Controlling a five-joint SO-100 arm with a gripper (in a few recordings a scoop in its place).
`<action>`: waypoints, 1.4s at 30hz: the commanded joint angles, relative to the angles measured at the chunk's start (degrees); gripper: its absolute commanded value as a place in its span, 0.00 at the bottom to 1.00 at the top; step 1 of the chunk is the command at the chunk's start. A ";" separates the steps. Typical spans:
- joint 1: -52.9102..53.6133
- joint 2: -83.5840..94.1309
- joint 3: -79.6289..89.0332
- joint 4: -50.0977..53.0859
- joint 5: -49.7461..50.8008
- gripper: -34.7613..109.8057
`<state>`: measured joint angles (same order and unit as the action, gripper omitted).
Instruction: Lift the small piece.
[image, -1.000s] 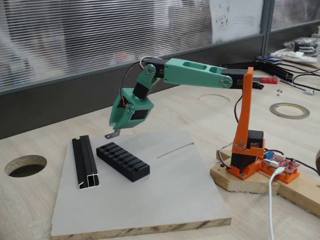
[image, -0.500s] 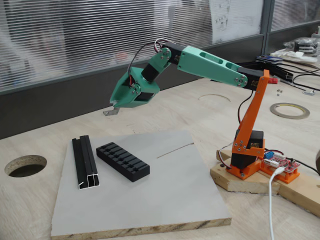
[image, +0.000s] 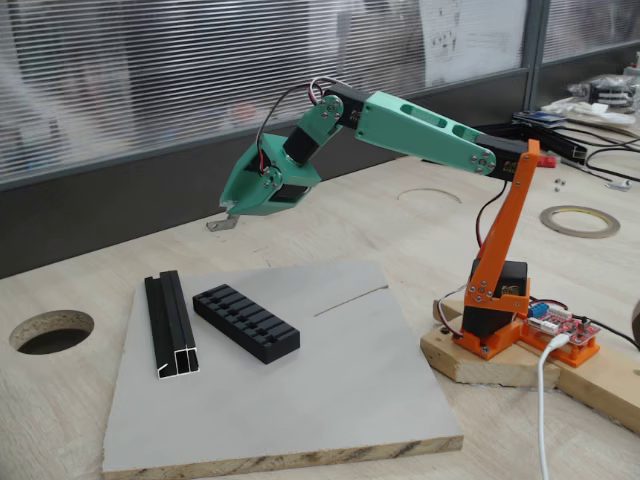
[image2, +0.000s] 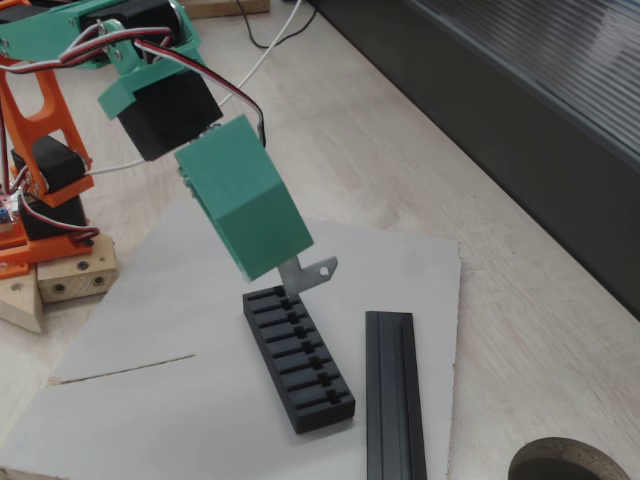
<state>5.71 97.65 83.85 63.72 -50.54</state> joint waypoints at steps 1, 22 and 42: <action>1.05 2.90 -1.67 0.35 0.09 0.28; 0.97 2.90 -1.67 0.35 0.09 0.28; 0.26 2.90 -1.76 -0.35 0.09 0.28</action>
<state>5.27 97.65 83.85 63.54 -50.54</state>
